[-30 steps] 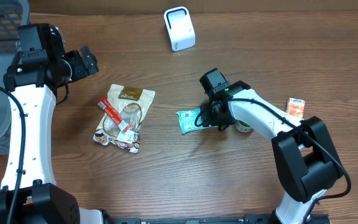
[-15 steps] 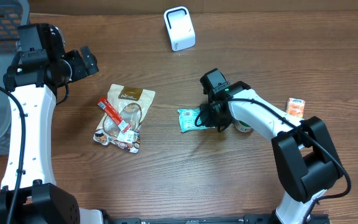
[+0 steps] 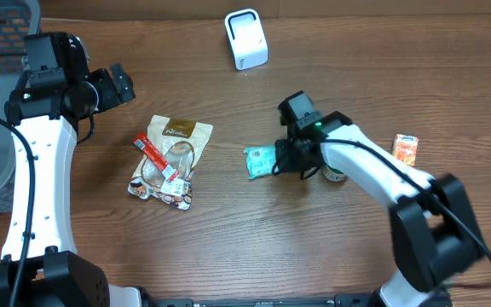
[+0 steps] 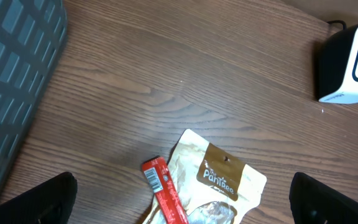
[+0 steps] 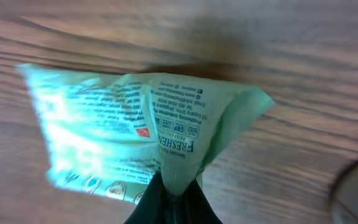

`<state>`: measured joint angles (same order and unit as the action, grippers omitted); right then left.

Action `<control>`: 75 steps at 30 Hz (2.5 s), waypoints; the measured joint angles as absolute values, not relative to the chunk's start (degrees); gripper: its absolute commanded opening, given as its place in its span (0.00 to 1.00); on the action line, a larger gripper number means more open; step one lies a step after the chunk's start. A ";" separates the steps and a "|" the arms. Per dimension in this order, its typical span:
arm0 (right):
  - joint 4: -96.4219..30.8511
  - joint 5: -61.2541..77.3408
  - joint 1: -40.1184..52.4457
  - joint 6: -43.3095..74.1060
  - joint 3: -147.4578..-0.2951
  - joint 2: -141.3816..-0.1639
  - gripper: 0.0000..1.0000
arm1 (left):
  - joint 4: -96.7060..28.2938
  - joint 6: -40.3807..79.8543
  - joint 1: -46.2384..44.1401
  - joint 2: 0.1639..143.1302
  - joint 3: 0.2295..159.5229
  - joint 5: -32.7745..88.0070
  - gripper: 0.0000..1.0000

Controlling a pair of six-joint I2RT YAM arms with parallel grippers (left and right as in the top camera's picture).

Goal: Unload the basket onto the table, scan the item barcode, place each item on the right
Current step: 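Lift the wipes pack with the right gripper, then carry the wipes pack to the white scanner and hold it over it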

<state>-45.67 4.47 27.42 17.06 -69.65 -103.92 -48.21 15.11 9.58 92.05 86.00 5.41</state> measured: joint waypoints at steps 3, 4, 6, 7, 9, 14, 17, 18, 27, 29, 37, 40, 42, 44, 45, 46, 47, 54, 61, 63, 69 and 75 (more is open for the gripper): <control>-45.54 4.49 27.42 16.62 -69.63 -97.86 0.04 | -48.21 15.11 9.58 92.05 86.00 5.41 1.00; -45.47 4.51 27.42 16.53 -69.63 -95.79 0.04 | -48.21 15.11 9.58 92.05 86.00 5.41 1.00; -45.50 4.51 27.42 16.47 -69.63 -91.64 0.04 | -48.18 15.11 9.58 92.05 85.97 5.41 1.00; -45.52 4.56 27.42 16.49 -69.63 -89.84 0.04 | -48.21 15.11 9.58 92.05 86.00 5.41 1.00; -45.71 4.73 27.42 16.47 -69.63 -87.46 0.04 | -48.18 15.11 9.58 92.05 86.00 5.41 1.00; -45.78 6.94 27.40 16.47 -69.63 -85.19 0.04 | -48.21 15.09 9.58 92.05 86.00 5.41 1.00; -45.65 7.73 27.42 16.49 -69.63 -84.93 0.04 | -48.21 15.11 9.58 92.05 86.00 5.41 1.00; -45.74 7.90 27.42 16.45 -69.63 -84.93 0.04 | -48.18 15.11 9.58 92.05 86.00 5.41 1.00; -46.24 8.75 27.42 15.27 -69.63 -84.93 0.04 | -48.21 15.11 9.37 92.05 86.00 5.41 1.00; -46.24 8.78 27.42 14.28 -69.63 -84.93 0.04 | -48.21 15.11 9.37 92.05 86.00 5.41 1.00; -44.64 8.78 27.42 11.49 -69.63 -84.93 0.04 | -48.21 15.11 9.37 92.05 86.00 5.41 1.00; -43.35 8.78 27.42 11.14 -69.63 -84.90 0.04 | -48.21 15.09 9.37 92.05 86.00 5.41 1.00; -43.07 8.78 27.40 10.90 -69.63 -84.90 0.04 | -48.21 15.11 9.37 92.05 86.00 5.41 1.00; -42.98 8.75 27.42 10.87 -69.63 -84.82 0.04 | -48.18 15.11 9.37 92.05 86.00 5.41 1.00; -42.89 8.75 27.42 10.83 -69.63 -84.75 0.04 | -48.21 15.11 9.37 92.05 86.00 5.41 1.00; -42.74 8.78 27.42 10.74 -69.63 -84.66 0.04 | -48.21 15.11 9.37 92.05 86.00 5.41 1.00; -42.61 8.78 27.42 10.72 -69.63 -84.55 0.04 | -48.21 15.11 9.37 92.05 86.00 5.41 1.00; -42.33 8.78 27.42 10.52 -69.63 -84.36 0.04 | -48.21 15.09 9.37 92.05 86.00 5.41 1.00; -41.54 8.64 27.42 10.48 -69.63 -84.36 0.04 | -48.18 15.11 9.37 92.05 86.00 5.41 1.00; -41.52 8.36 27.42 10.44 -69.63 -84.36 0.04 | -48.21 15.11 9.37 92.05 86.00 5.41 1.00; -45.23 8.08 25.56 10.46 -70.37 -84.36 0.03 | -48.21 15.11 9.37 92.05 86.00 5.41 1.00; -54.72 7.62 20.53 10.52 -80.84 -84.36 0.03 | -48.18 15.11 9.37 92.05 86.00 5.41 1.00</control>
<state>-54.72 7.62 20.53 10.52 -80.84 -84.36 -48.18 15.11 9.37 92.05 86.00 5.41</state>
